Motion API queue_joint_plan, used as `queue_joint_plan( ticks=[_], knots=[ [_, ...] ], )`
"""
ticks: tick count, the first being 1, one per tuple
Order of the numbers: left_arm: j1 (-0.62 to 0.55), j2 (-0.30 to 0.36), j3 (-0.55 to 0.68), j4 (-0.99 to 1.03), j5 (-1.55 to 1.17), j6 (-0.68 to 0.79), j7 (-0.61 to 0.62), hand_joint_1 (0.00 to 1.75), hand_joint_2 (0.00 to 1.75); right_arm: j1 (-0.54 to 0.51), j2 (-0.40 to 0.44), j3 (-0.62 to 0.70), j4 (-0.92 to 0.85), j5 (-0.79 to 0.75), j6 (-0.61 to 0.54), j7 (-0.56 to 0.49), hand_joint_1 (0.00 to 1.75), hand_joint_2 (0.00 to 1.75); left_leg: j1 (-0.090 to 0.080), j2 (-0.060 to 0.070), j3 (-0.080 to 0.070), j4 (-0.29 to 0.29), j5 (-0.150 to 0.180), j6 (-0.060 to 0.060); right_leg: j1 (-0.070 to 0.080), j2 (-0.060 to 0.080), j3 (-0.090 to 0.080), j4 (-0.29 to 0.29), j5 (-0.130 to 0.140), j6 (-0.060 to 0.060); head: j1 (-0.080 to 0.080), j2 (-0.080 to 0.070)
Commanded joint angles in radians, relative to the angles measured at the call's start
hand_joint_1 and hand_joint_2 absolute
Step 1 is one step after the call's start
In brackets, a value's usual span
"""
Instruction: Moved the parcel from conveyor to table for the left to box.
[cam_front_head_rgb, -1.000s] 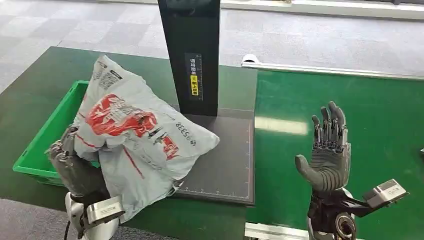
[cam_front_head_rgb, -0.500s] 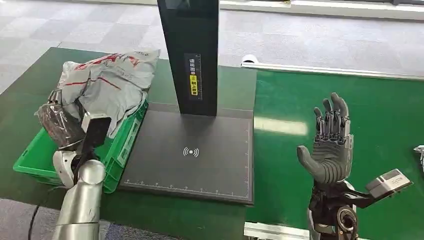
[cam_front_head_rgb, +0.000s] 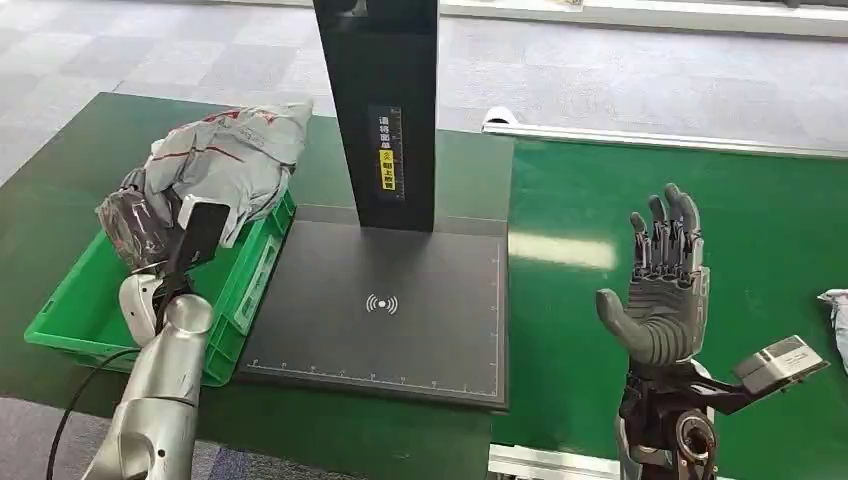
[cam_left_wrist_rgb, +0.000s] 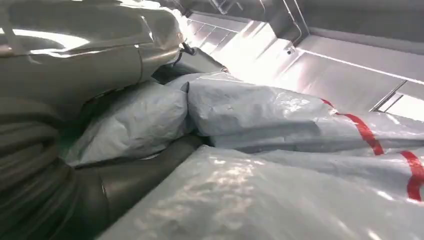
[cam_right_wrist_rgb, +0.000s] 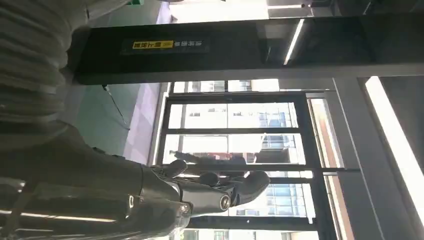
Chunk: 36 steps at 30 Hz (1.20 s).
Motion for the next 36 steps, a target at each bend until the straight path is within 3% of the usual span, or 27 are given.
queue_joint_plan(
  ticks=[1,14,21,29,31,32,33,36],
  knots=[
    [-0.116,0.011,0.005,0.247,-0.102,0.003,0.077,1.75,1.75,-0.023,-0.006,-0.017,0.051,-0.008,-0.009,0.011,0.0,1.75,0.0,-0.002,0.0,0.0,0.001,0.0,0.0,-0.002,0.0,0.0,0.0,0.0,0.0,0.0],
    [-0.115,0.003,0.156,0.281,-0.39,0.003,0.299,1.75,1.75,-0.018,-0.009,-0.031,0.071,-0.014,-0.004,0.018,0.0,1.75,0.001,0.0,0.0,-0.001,0.001,0.0,0.001,0.0,0.0,-0.002,0.001,-0.001,0.0,0.0],
    [-0.116,0.001,0.197,0.271,-0.411,0.003,0.316,1.75,1.75,-0.018,-0.009,-0.036,0.077,-0.015,-0.006,0.016,0.0,1.75,0.001,0.0,-0.001,-0.001,0.001,0.001,0.001,0.0,0.0,-0.001,0.001,0.0,0.0,0.0],
    [-0.084,-0.04,0.369,0.154,-0.383,0.003,0.223,1.75,1.75,0.005,-0.008,-0.033,0.073,-0.013,-0.002,0.017,0.0,1.75,0.001,0.001,-0.001,0.0,0.0,0.0,0.001,0.001,0.0,-0.001,0.0,0.0,0.0,0.0],
    [-0.079,-0.044,0.38,0.145,-0.385,0.003,0.218,1.59,1.75,0.013,-0.007,-0.032,0.072,-0.013,-0.001,0.015,0.0,1.75,0.001,0.001,0.0,-0.001,0.0,0.0,0.001,0.001,0.0,-0.001,0.0,0.0,0.0,0.0],
    [-0.079,-0.044,0.38,0.145,-0.385,0.003,0.218,0.24,1.75,0.013,-0.007,-0.032,0.072,-0.013,-0.001,0.015,0.0,1.75,0.001,0.0,0.0,-0.001,0.0,0.0,0.001,0.001,0.001,-0.002,0.0,0.0,0.0,0.0],
    [-0.071,-0.049,0.387,0.14,-0.377,0.003,0.205,0.0,1.75,0.024,-0.004,-0.029,0.072,-0.008,-0.001,0.009,0.0,1.75,0.001,0.0,0.0,-0.001,0.0,0.0,0.001,0.0,0.0,-0.001,0.0,0.0,0.0,0.0],
    [-0.07,-0.058,0.392,0.131,-0.353,0.003,0.172,0.0,1.75,0.023,-0.007,-0.027,0.069,-0.008,0.001,0.008,0.0,1.75,0.0,0.0,0.001,-0.001,0.0,0.001,0.001,0.0,0.001,-0.002,0.001,0.0,0.0,0.0]
  ],
)
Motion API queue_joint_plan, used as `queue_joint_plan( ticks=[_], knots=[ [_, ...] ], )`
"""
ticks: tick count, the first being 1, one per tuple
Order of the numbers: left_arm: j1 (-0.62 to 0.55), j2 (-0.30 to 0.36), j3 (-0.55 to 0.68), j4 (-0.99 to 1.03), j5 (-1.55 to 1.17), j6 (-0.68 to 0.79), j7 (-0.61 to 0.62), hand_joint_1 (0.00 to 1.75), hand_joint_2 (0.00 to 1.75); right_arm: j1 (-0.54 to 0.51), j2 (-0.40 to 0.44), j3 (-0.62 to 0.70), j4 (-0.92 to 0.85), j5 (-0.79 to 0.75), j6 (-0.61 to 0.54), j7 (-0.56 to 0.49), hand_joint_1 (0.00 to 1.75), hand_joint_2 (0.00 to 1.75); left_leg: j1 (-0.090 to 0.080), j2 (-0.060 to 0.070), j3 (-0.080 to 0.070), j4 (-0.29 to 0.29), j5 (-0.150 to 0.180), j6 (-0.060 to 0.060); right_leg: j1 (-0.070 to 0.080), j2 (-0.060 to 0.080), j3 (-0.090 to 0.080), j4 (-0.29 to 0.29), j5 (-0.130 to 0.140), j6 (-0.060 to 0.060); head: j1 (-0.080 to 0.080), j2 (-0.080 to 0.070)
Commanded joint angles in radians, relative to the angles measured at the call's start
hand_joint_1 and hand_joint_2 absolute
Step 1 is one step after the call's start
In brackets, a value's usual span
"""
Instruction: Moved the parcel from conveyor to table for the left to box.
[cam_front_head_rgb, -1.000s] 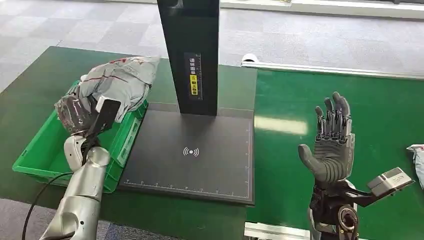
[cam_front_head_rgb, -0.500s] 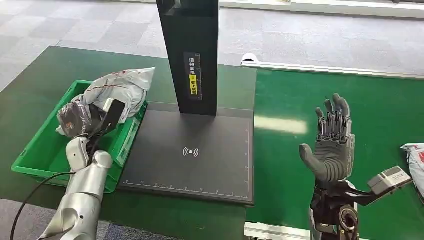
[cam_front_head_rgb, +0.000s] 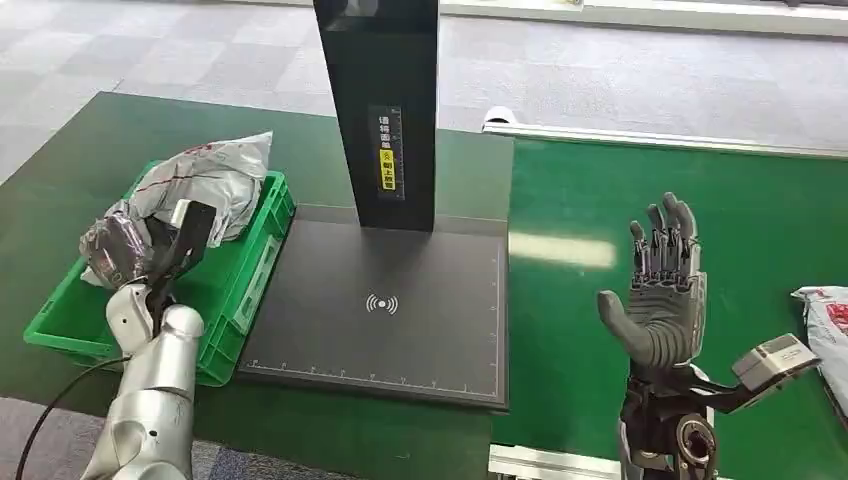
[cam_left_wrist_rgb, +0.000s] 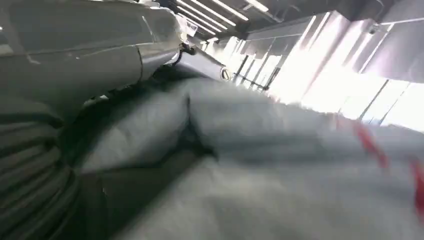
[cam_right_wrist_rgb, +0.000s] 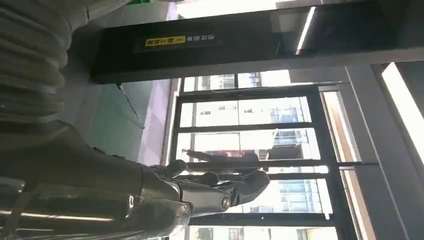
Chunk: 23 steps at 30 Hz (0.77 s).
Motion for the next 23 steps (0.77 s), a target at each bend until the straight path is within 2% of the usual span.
queue_joint_plan(
  ticks=[1,9,15,17,18,20,21,23],
  knots=[
    [-0.011,-0.04,0.107,-0.035,0.04,0.001,-0.064,0.0,1.75,0.005,-0.007,-0.009,0.044,0.006,0.004,-0.009,0.0,1.75,0.0,0.0,0.001,-0.001,0.0,0.001,0.0,0.0,0.001,-0.001,0.0,0.0,0.0,0.0],
    [-0.024,-0.046,0.099,-0.016,0.075,0.001,-0.099,0.0,1.75,0.006,-0.011,-0.011,0.04,0.005,0.002,-0.009,0.0,1.75,0.0,-0.001,0.001,-0.001,0.0,0.001,0.0,-0.001,0.002,-0.001,0.0,0.0,0.0,0.0],
    [-0.017,-0.057,0.051,-0.006,0.264,0.001,-0.197,0.0,1.75,0.017,-0.007,-0.014,0.036,0.004,0.002,-0.009,0.0,1.75,0.0,-0.002,0.001,0.0,0.0,0.0,0.0,-0.002,0.002,-0.001,0.0,0.0,0.0,0.0],
    [0.022,-0.049,-0.095,-0.071,0.58,-0.048,-0.288,0.0,1.75,0.017,-0.008,-0.017,0.04,0.004,0.002,-0.011,0.0,1.75,0.0,-0.002,0.001,0.0,0.001,0.001,0.0,-0.002,0.002,-0.001,0.0,0.0,0.0,0.0],
    [0.061,-0.037,-0.182,-0.143,0.679,-0.057,-0.293,0.0,1.75,0.012,-0.01,-0.018,0.044,0.002,0.002,-0.011,0.0,1.75,0.0,-0.003,0.001,-0.001,0.001,0.001,0.0,-0.003,0.003,-0.002,0.0,0.0,0.0,0.0],
    [0.153,-0.043,-0.311,-0.363,0.961,-0.179,-0.413,0.0,1.75,-0.006,-0.012,-0.02,0.061,-0.005,-0.008,-0.001,0.0,1.75,0.0,-0.002,0.001,-0.001,0.001,0.001,0.0,-0.002,0.003,-0.002,0.001,0.0,0.0,0.0],
    [0.196,-0.036,-0.38,-0.455,0.967,-0.149,-0.351,0.0,1.75,-0.013,-0.015,-0.019,0.069,-0.008,-0.008,0.001,0.0,1.75,0.0,-0.001,0.001,0.0,0.001,0.001,0.001,-0.001,0.002,-0.002,0.001,0.0,0.0,0.0],
    [0.274,-0.029,-0.48,-0.605,1.119,-0.219,-0.411,0.0,1.75,-0.006,-0.009,-0.023,0.067,-0.012,-0.015,0.006,0.0,1.75,0.001,0.003,0.001,0.001,-0.001,0.001,0.001,0.002,0.001,-0.001,0.001,0.0,0.0,0.0]
  ],
)
